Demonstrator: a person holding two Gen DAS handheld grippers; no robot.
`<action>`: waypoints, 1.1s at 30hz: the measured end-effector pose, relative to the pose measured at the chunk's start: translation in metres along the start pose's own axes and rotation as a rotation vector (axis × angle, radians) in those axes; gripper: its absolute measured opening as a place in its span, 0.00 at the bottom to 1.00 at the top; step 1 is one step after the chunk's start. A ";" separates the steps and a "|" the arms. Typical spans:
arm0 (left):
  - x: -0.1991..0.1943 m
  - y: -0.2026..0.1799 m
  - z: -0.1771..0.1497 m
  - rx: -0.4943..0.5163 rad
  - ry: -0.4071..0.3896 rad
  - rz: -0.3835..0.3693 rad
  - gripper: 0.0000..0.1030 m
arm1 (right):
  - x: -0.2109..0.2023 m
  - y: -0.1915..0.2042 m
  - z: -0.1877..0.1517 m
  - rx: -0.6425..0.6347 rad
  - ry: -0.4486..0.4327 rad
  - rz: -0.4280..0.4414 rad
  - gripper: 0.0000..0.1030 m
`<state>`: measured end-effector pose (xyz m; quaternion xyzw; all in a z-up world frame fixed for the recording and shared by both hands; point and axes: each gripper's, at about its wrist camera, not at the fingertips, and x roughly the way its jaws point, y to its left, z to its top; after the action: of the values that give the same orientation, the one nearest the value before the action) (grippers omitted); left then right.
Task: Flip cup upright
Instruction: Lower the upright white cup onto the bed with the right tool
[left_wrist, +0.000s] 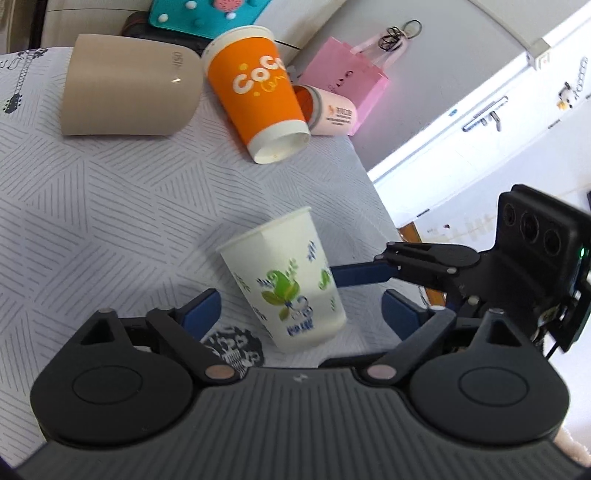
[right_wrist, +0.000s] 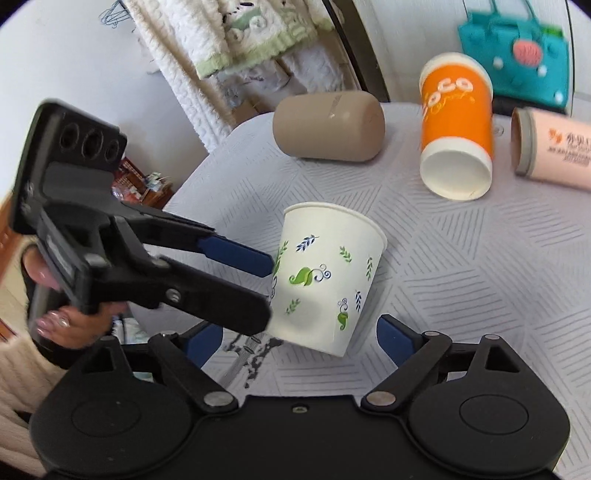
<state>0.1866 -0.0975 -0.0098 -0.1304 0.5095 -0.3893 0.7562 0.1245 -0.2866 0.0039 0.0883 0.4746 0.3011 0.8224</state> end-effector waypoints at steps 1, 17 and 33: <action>0.002 0.001 0.001 -0.005 -0.001 -0.002 0.84 | 0.001 -0.003 0.003 0.022 -0.004 -0.013 0.90; 0.001 0.009 -0.002 0.010 -0.059 -0.027 0.57 | 0.007 -0.008 0.007 -0.019 -0.033 0.015 0.67; -0.032 -0.013 -0.034 0.284 -0.248 0.044 0.55 | -0.001 0.059 -0.028 -0.561 -0.297 -0.285 0.67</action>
<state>0.1451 -0.0762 0.0040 -0.0583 0.3551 -0.4215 0.8324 0.0766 -0.2440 0.0155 -0.1655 0.2561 0.2860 0.9084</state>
